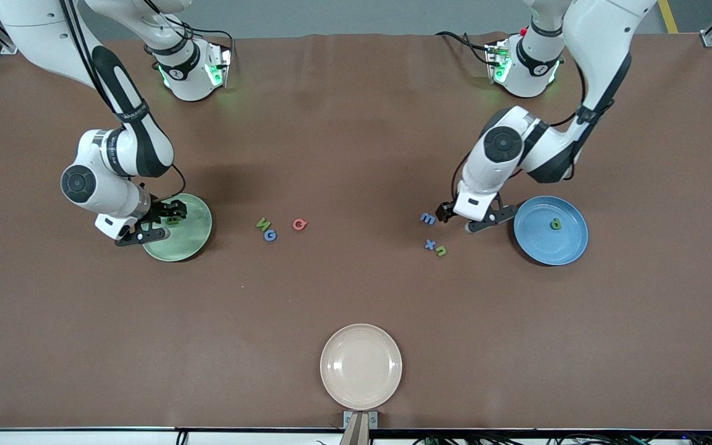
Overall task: Sort upper and lower case letters into plates
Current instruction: 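Grasp the blue E with the left gripper while the right gripper places B, then carry the E to the blue plate while the right gripper grasps green M, then release the E in the blue plate while the right gripper drops M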
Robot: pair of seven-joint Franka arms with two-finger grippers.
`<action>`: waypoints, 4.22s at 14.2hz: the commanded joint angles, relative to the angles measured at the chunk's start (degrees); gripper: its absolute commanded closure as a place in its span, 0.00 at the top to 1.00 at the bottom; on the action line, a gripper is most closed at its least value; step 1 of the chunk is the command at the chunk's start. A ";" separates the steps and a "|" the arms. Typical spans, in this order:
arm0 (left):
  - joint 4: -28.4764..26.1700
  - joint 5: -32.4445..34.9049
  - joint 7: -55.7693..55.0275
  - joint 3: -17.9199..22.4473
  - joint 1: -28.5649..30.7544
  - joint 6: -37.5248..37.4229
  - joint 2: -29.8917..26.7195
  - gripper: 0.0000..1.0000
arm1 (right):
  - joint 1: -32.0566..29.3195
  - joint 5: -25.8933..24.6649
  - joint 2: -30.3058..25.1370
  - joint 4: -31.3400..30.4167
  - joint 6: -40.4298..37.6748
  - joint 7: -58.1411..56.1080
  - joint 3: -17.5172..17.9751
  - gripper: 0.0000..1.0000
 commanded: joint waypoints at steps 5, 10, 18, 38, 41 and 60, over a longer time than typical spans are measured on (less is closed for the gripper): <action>5.47 0.91 -24.28 0.08 -4.21 -0.81 6.94 1.00 | 15.99 0.32 -3.11 2.83 -3.27 27.18 0.56 1.00; 5.64 0.91 -29.30 0.25 -5.00 -0.72 8.53 1.00 | 24.52 0.40 1.27 5.12 2.69 39.60 0.47 1.00; 8.02 5.13 -34.93 0.25 -5.09 -0.63 11.87 0.85 | 28.22 -0.65 7.88 4.94 14.30 42.78 0.30 0.99; 6.53 5.39 -14.59 -0.54 2.28 -11.95 -2.35 0.03 | 26.03 -6.98 9.02 5.03 14.04 38.91 0.12 0.63; 3.37 5.30 -0.53 -1.06 7.98 -12.06 -5.61 0.01 | 25.41 -6.98 9.11 5.12 14.13 38.91 0.21 0.47; -3.58 11.28 34.59 -3.44 29.54 -2.74 1.15 0.12 | 9.26 -6.01 -5.03 3.64 -5.29 20.73 0.47 0.01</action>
